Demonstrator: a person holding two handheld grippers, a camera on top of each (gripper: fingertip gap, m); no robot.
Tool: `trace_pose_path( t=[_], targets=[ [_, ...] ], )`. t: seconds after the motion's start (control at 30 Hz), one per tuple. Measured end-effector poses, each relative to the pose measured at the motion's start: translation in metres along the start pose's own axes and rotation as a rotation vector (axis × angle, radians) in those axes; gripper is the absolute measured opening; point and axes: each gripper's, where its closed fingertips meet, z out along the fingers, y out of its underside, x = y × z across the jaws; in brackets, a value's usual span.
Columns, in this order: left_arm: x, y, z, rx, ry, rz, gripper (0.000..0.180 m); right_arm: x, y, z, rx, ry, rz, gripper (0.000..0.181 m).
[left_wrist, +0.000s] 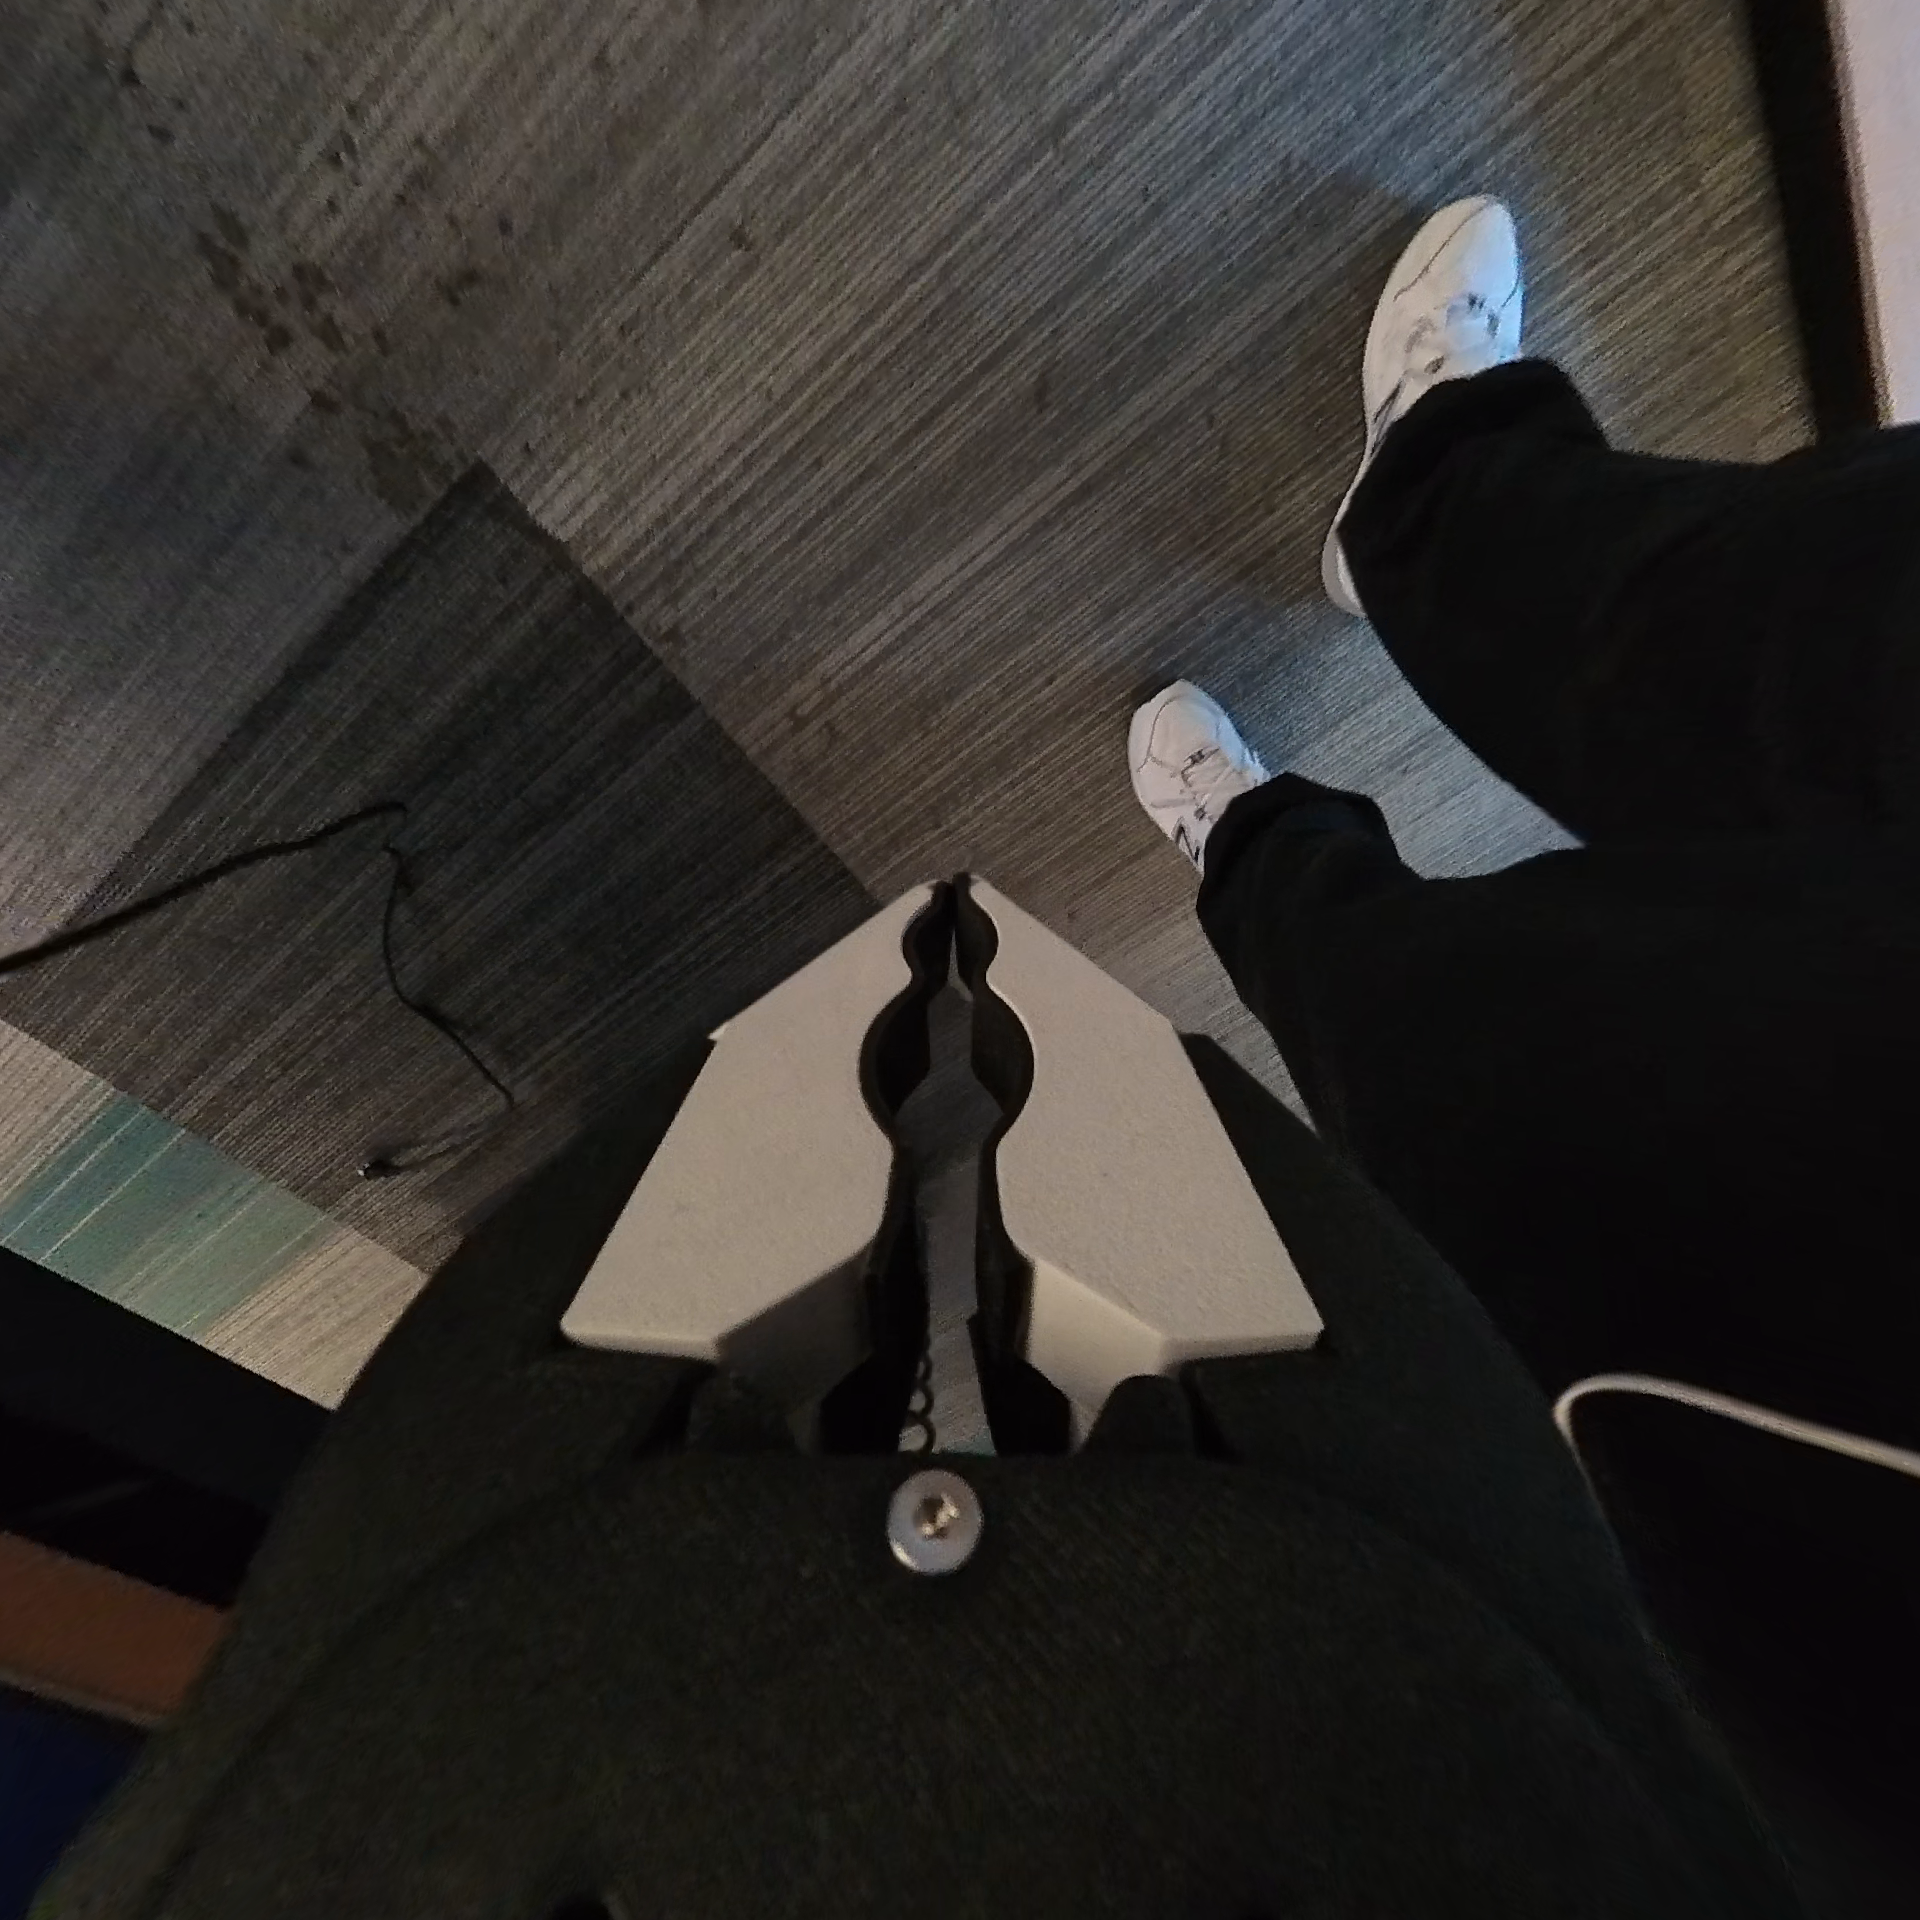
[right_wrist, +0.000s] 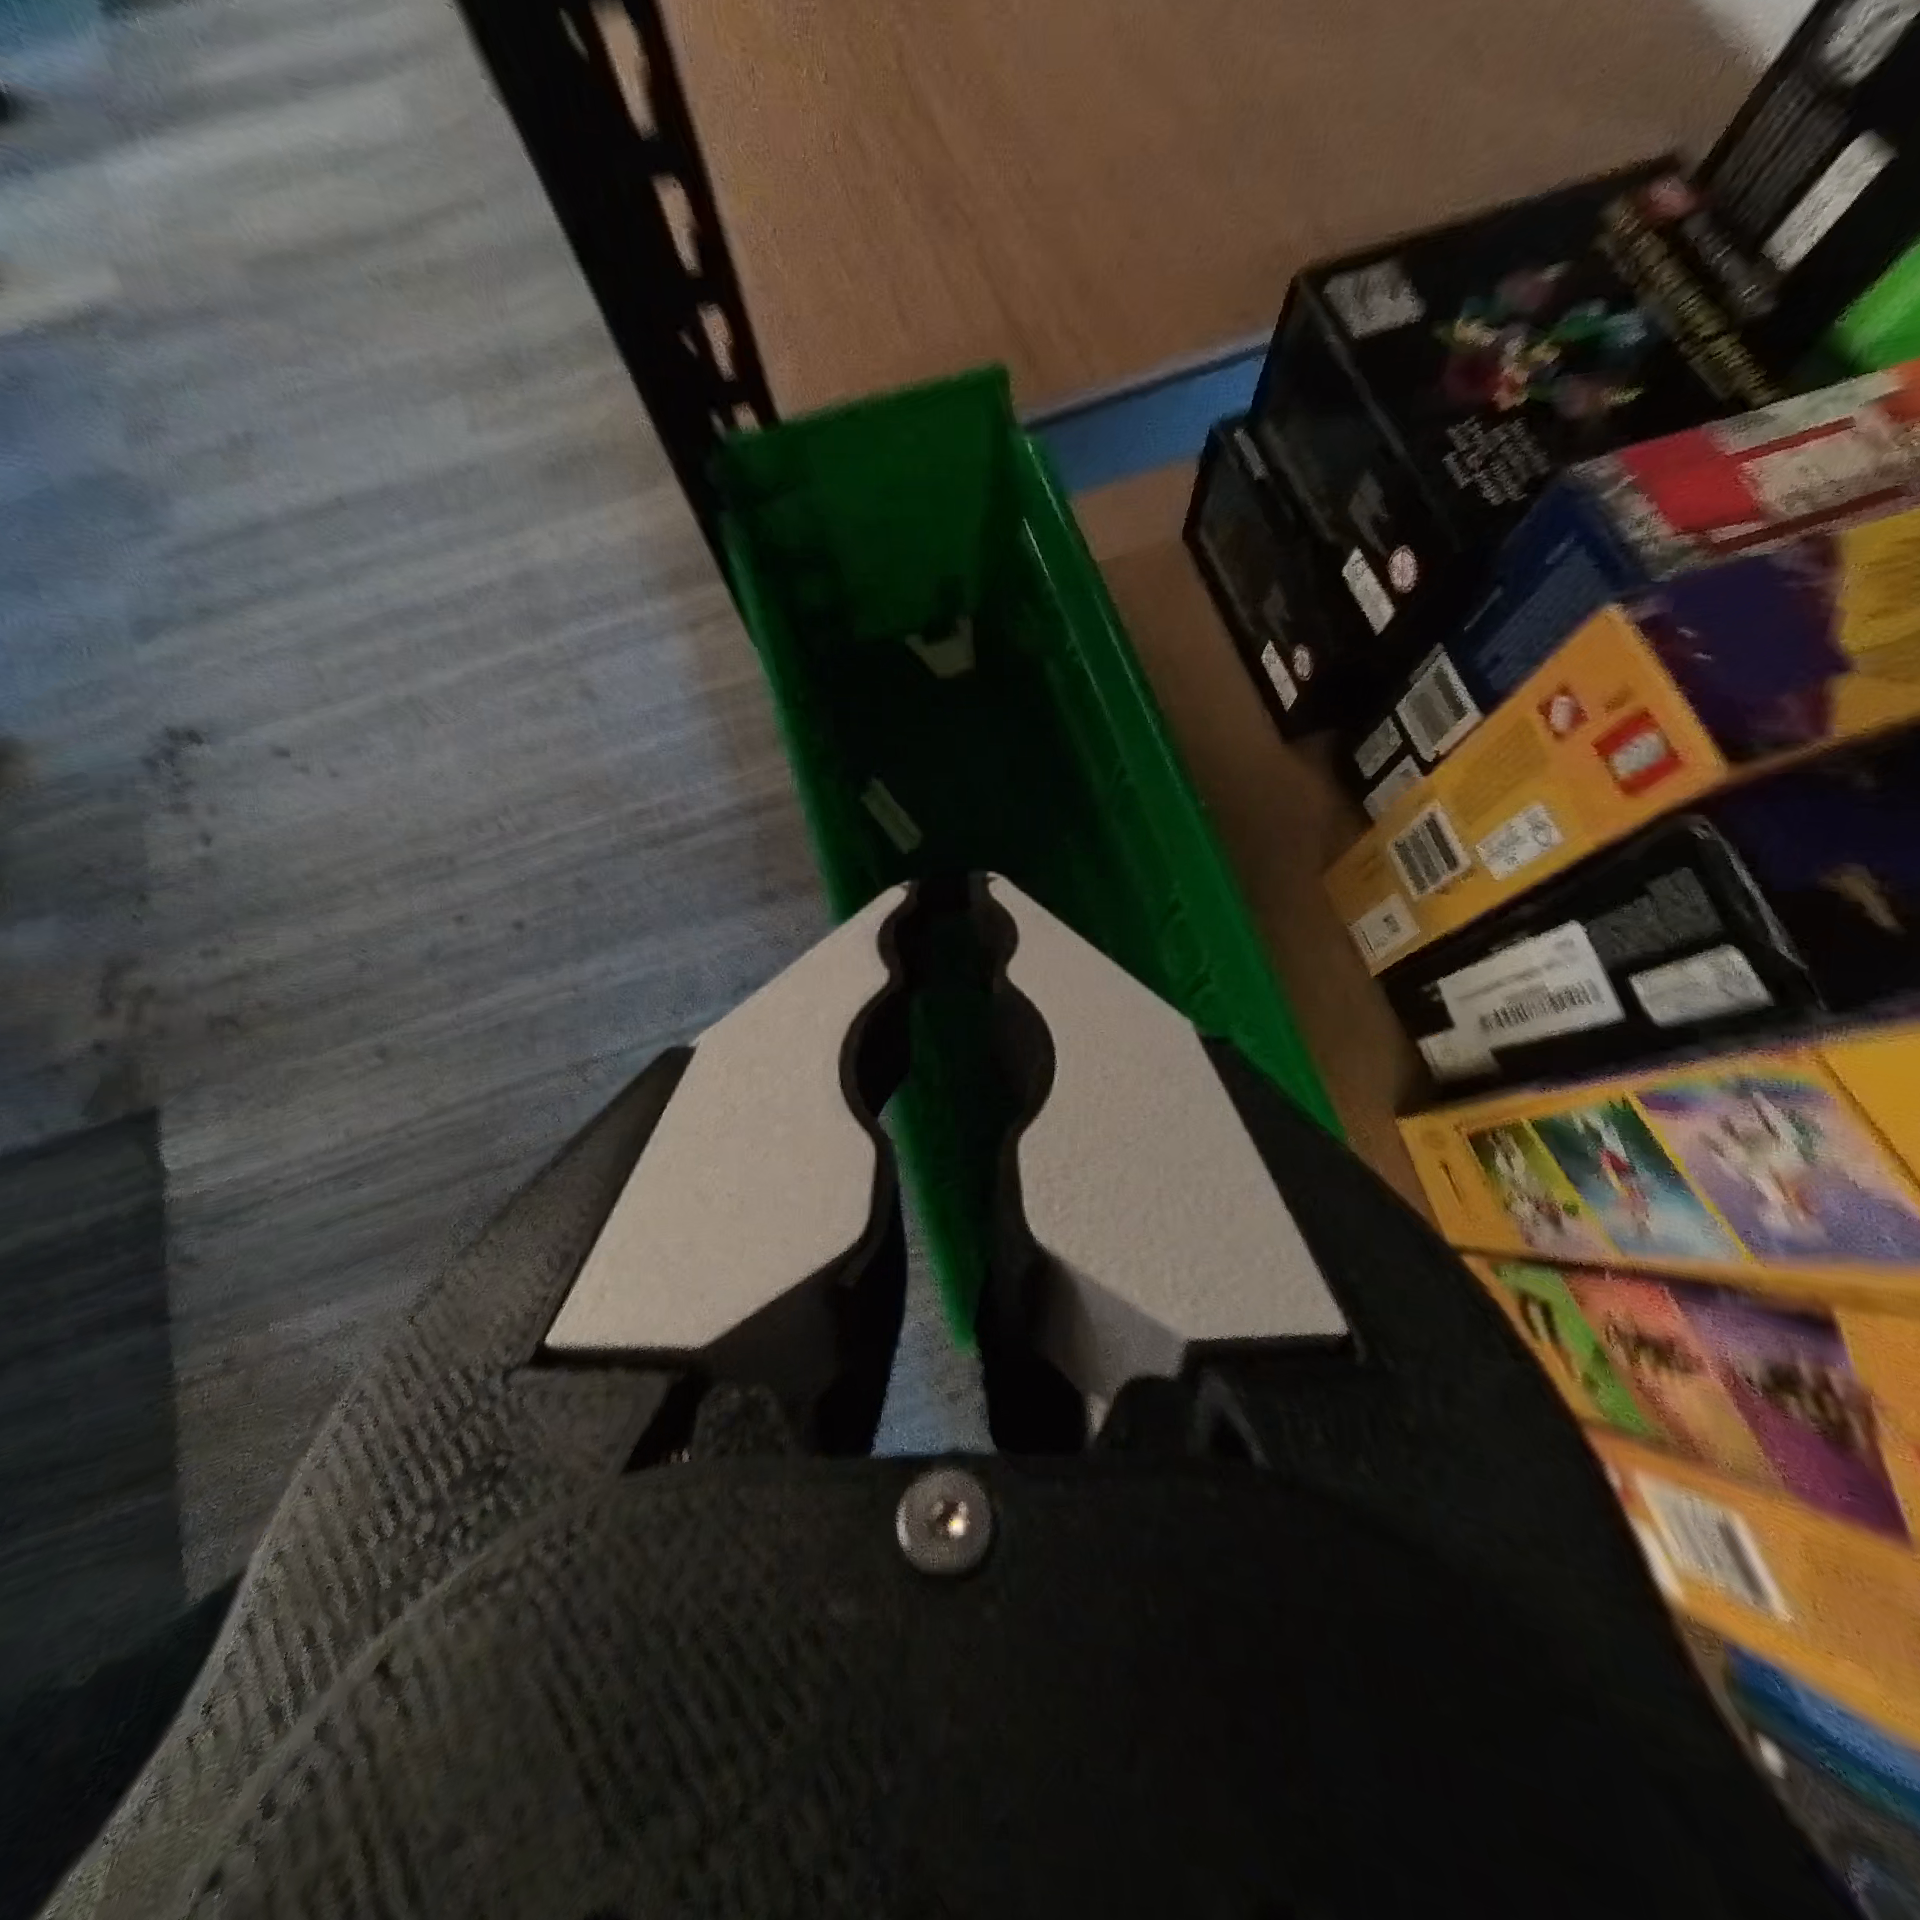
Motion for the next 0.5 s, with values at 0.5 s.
trace_pose_path(
  t=[0.5],
  targets=[
    [0.064, -0.177, -0.044, 0.255, 0.035, -0.009, 0.0, 0.016, 0.037, 0.12, -0.262, -0.123, -0.128, 0.02]
  ],
)
